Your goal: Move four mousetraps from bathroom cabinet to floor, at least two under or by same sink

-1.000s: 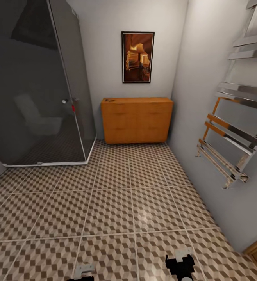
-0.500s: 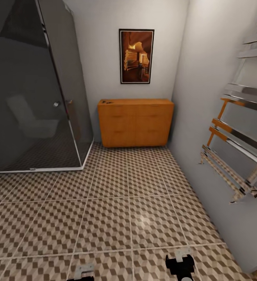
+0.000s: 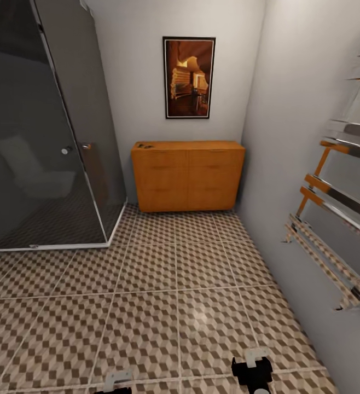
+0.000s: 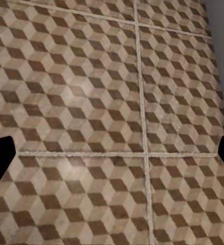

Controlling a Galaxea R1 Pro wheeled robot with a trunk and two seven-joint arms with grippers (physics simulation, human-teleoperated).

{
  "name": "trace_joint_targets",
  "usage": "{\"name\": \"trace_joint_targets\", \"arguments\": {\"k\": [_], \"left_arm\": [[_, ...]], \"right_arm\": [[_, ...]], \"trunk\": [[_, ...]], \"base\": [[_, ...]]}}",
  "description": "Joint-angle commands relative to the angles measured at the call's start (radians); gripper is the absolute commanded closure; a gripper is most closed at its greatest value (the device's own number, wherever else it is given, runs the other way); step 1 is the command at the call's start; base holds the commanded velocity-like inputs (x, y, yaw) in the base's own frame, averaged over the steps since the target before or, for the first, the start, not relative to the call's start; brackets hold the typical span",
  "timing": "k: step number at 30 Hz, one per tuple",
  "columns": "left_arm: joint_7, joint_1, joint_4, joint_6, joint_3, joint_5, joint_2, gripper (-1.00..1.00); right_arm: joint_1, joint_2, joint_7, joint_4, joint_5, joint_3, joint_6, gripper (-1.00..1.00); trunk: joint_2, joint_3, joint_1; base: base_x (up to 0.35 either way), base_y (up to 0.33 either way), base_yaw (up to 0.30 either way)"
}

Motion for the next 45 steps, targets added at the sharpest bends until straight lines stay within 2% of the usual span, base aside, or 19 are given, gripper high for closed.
{"name": "trace_joint_targets", "arguments": {"k": [1,24,45], "left_arm": [[0.005,0.0,-0.001,-0.002,-0.009,0.007,0.0,-1.0],[0.005,-0.001,-0.001,-0.002,-0.009,0.008,0.0,-1.0],[0.005,0.0,-0.001,-0.002,-0.009,0.009,0.0,-1.0]], "right_arm": [[-0.001,0.0,-0.003,0.001,-0.009,0.009,-0.003,-1.0],[-0.001,0.0,-0.003,0.001,-0.009,0.009,-0.003,-1.0],[-0.001,0.0,-0.003,0.001,-0.009,0.009,-0.003,-1.0]], "trunk": [[0.0,-0.001,0.001],[0.0,-0.001,0.001],[0.0,-0.001,0.001]], "base": [[0.337,-0.043,0.0],[0.337,-0.004,0.0],[0.337,0.075,0.0]]}}
